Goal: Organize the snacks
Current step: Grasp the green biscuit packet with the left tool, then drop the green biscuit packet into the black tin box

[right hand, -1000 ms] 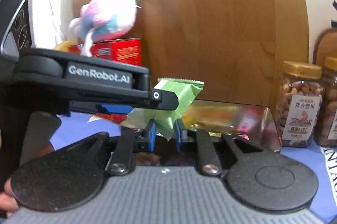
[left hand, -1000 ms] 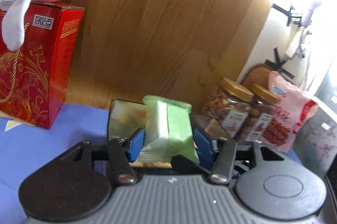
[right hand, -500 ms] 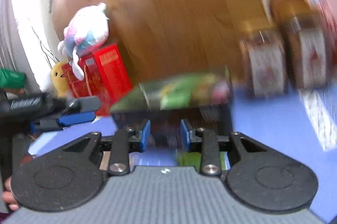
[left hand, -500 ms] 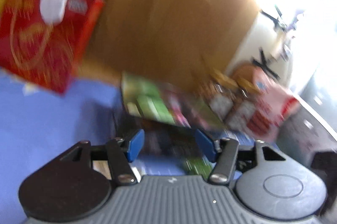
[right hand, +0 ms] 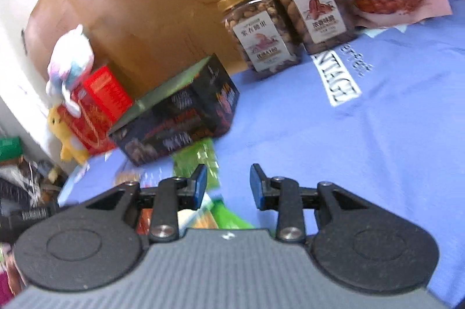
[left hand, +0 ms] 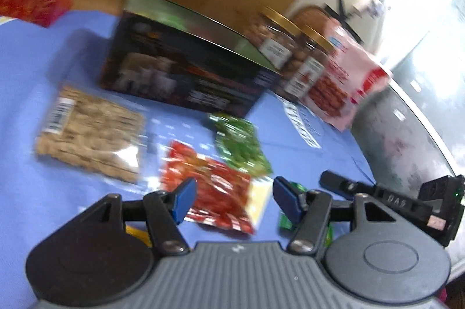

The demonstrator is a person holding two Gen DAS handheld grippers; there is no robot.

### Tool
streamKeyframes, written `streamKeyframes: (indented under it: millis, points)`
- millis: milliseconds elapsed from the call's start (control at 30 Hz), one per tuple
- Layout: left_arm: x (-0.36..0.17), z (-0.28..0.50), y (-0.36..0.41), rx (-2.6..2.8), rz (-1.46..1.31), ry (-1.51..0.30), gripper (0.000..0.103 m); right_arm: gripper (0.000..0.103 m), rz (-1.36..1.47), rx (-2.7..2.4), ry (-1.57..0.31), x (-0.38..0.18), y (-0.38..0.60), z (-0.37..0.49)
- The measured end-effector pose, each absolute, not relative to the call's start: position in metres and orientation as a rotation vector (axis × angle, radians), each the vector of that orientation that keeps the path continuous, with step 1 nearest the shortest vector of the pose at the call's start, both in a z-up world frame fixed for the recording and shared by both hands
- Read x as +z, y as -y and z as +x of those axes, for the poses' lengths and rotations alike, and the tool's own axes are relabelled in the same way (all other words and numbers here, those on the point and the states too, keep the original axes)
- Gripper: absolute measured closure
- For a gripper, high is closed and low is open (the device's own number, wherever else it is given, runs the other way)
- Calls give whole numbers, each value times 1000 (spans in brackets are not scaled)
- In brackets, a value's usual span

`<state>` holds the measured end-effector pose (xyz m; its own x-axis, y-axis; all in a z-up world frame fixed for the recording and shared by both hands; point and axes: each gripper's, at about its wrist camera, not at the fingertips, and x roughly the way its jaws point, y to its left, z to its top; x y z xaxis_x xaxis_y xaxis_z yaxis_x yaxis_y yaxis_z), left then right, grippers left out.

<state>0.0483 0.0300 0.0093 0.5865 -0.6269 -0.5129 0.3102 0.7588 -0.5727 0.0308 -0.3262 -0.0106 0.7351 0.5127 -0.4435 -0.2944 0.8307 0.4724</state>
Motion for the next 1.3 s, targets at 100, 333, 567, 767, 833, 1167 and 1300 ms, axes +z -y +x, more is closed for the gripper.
streamKeyframes:
  millis: [100, 333, 567, 767, 833, 1167, 1300]
  points:
    - [12, 48, -6, -627, -427, -778, 43, 65, 377, 508, -626, -22, 331, 14]
    - [14, 48, 40, -683, -325, -801, 38, 36, 192, 587, -575, -17, 317, -21]
    - [13, 40, 53, -735, -315, -851, 38, 33, -7, 576, -569, -27, 296, -24]
    - [5, 33, 67, -732, -278, -849, 42, 49, -139, 563, -530, -32, 272, -22]
    - [6, 32, 66, -713, -262, -841, 45, 52, -199, 536, -507, -32, 263, -25]
    - [43, 38, 26, -644, -330, -698, 46, 59, -192, 543, -326, 0, 236, -10]
    - [62, 58, 8, -593, -344, -641, 46, 59, -213, 560, -257, 15, 217, 11]
